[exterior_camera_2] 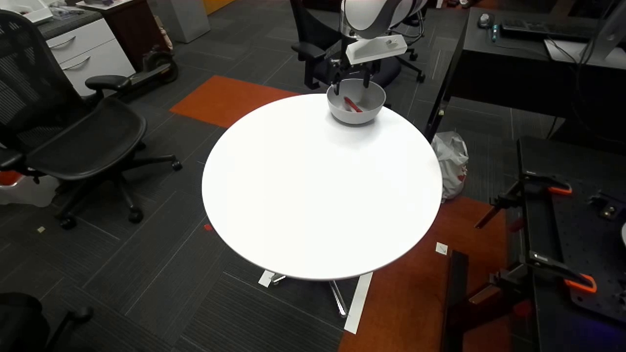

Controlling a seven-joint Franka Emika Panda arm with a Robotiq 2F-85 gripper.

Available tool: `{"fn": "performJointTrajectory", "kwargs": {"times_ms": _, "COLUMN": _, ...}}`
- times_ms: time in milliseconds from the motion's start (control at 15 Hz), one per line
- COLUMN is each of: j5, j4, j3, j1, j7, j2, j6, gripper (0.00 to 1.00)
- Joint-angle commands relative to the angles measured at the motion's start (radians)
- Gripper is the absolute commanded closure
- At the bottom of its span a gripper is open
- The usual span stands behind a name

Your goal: Remove the pen from the bowl

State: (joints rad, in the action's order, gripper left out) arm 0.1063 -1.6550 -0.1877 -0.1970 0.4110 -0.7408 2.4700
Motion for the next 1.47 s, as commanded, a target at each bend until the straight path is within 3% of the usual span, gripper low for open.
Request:
{"fn": "performJointTrajectory", "kwargs": {"times_ms": 0, "j5": -0.001, "j4": 0.085, "j3": -0.013, "j1": -0.003, "j7": -0.037, "j2": -0.063, "j6": -0.064, "gripper": 0.00}}
{"fn": "performJointTrajectory", "kwargs": {"times_ms": 267, "j5": 0.002, "j4": 0.114, "j3": -0.016, "j1": -0.012, "j7": -0.052, "j2": -0.104, "j6": -0.089, "gripper": 0.00}}
{"fn": "performJointTrajectory", "kwargs": {"times_ms": 333, "j5": 0.004, "j4": 0.118, "j3": -0.017, "j1": -0.015, "j7": -0.055, "j2": -0.112, "j6": -0.090, "gripper": 0.25}}
{"fn": "performJointTrajectory", "kwargs": {"times_ms": 400, "j5": 0.002, "j4": 0.125, "j3": -0.017, "j1": -0.017, "j7": -0.061, "j2": -0.120, "j6": -0.097, "gripper": 0.26}}
{"fn": "performJointTrajectory", "kwargs": {"times_ms": 1000, "j5": 0.005, "j4": 0.157, "j3": -0.018, "j1": -0.021, "j7": -0.054, "j2": -0.145, "j6": -0.126, "gripper": 0.95}}
{"fn": "performJointTrajectory", "kwargs": {"times_ms": 1133, "j5": 0.006, "j4": 0.137, "j3": -0.022, "j1": -0.014, "j7": -0.043, "j2": -0.123, "j6": -0.124, "gripper": 1.00}}
{"fn": "performJointTrajectory", "kwargs": {"times_ms": 1400, "j5": 0.008, "j4": 0.033, "j3": -0.032, "j1": 0.005, "j7": -0.029, "j2": -0.021, "j6": -0.073, "gripper": 0.96}}
